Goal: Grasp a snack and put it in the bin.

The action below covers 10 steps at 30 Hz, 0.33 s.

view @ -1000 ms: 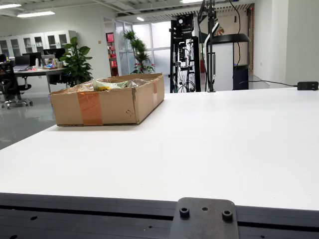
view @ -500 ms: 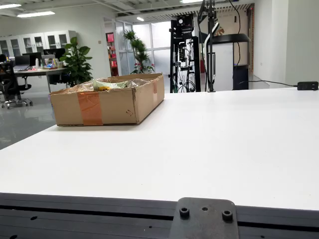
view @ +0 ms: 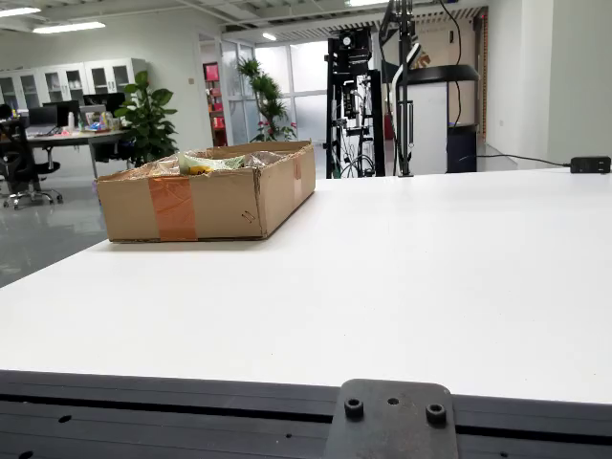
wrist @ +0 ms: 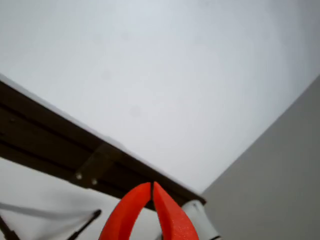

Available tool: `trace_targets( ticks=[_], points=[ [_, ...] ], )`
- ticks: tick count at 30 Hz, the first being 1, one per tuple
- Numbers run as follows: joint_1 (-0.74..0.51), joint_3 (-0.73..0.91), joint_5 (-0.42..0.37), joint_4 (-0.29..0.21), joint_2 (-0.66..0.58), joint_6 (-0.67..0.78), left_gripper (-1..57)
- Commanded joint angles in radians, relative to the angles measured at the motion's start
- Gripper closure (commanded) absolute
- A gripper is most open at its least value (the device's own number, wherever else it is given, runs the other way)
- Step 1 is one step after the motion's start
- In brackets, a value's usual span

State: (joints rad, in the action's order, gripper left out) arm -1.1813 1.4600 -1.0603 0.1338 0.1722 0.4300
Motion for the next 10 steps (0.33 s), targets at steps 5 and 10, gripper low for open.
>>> trace_targets(
  ticks=[5, 10],
  points=[
    [0.02, -0.001, 0.01, 0.001, 0.0, 0.015, 56.2],
    [0.037, -0.001, 0.012, 0.002, 0.0, 0.016, 56.2]
  ],
)
